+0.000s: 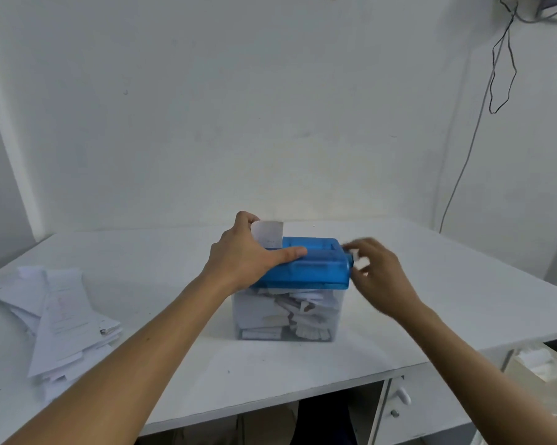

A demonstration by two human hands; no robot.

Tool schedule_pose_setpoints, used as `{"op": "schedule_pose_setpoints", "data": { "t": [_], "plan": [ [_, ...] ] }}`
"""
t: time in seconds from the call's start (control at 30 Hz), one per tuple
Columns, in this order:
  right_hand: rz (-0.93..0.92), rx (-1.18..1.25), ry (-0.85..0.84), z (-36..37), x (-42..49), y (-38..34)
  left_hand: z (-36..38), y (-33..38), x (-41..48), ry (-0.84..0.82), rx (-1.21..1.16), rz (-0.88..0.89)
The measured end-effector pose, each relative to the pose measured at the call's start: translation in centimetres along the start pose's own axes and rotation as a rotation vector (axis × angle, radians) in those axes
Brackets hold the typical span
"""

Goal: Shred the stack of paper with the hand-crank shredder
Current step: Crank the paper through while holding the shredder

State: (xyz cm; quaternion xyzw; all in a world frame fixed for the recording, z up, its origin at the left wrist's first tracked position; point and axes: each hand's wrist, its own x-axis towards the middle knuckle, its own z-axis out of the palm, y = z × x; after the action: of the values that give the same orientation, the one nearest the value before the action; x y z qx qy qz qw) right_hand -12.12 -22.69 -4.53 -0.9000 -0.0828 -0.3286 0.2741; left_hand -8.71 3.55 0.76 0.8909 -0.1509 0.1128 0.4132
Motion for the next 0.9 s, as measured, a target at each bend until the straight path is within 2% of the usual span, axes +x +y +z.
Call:
{"op": "schedule_pose_setpoints", "data": {
  "t": [0.17,0.37,0.47,0.6,0.8,0.9],
  "plan": [
    [0.025,-0.043,-0.191,1.0,-3.2,-0.3,0.1,0.1,0.1,0.018,0.028,0.007],
    [0.025,-0.260,-0.508,-3.4,-3.0,-3.5,0.1,0.1,0.1,0.020,0.030,0.007],
    [-0.018,-0.389,-0.543,-5.5,-3.3,-5.3,0.1,0.2,0.1,0.017,0.018,0.008],
    [-0.062,-0.462,-0.389,-8.5,-3.0,-7.9,0.0,0.1,0.0,0.009,-0.012,0.027],
    [-0.102,-0.146,0.062,-9.3,-0.7,-7.5,-0.2,0.2,-0.1,-0.001,-0.051,0.032],
    [-0.158,-0.184,0.215,-7.4,0.8,-6.9,-0.2,0.1,-0.1,-0.007,-0.062,0.032]
  ]
}}
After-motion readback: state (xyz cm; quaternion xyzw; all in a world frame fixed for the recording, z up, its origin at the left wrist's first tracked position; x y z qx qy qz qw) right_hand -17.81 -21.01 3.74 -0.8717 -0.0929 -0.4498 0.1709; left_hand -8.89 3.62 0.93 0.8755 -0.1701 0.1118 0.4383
